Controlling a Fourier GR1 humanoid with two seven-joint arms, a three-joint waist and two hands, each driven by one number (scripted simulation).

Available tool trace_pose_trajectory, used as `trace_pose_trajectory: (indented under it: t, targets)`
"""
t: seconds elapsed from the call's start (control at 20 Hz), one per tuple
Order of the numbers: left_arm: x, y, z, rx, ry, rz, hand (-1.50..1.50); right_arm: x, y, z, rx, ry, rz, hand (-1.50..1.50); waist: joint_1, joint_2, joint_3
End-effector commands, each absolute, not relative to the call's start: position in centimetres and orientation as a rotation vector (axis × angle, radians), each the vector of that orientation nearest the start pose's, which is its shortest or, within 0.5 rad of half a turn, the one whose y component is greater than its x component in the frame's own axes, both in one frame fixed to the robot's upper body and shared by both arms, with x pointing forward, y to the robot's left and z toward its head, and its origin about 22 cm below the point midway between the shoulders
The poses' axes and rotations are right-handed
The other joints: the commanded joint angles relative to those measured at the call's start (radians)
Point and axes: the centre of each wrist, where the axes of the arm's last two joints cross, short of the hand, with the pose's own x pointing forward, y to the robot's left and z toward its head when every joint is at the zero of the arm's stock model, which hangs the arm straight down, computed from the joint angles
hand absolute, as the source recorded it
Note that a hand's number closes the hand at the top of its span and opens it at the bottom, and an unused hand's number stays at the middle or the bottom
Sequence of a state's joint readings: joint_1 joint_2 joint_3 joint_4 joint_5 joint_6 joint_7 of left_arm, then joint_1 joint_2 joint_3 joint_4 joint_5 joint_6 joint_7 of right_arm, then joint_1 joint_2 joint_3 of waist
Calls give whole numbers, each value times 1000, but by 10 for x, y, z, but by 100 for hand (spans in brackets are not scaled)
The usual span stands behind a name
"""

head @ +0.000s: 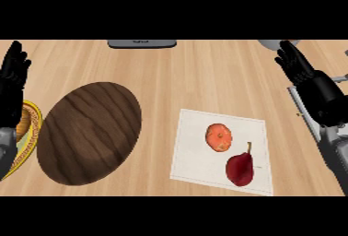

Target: Pick the squash from the placemat and place it in the tiered shelf

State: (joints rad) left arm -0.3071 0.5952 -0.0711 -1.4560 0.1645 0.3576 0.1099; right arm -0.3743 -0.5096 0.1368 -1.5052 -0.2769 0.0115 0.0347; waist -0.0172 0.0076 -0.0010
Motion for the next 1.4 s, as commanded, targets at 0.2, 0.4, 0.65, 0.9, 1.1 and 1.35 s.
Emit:
trace_pose_trajectory:
  t: [0.2,0.4,0.65,0.9,1.1,1.35]
  targets:
    - [278,329,37,376,-1434,-86,0,310,-158,68,-88,-1869,294,150,50,-1,0]
    - [261,333,19,321,-1341,-43,0,308,-244,34,-762,-1673,132,150,4,-8,-10]
    - [245,337,5,251,-1340,-56,0,262,-96,-8,-648,-1737,115,-150,39,-12,-2]
    - [235,355,-4,277,-1319,-31,0,258,-86,-25,-851,-1605,228,-150,11,-17,-5]
    - [229,363,3,283,-1312,-32,0,257,-114,-32,-1020,-1417,407,-150,-6,-27,-8]
    - [224,352,-5,276,-1313,-33,0,258,-98,-10,-1082,-1162,628,-150,-8,-28,-6]
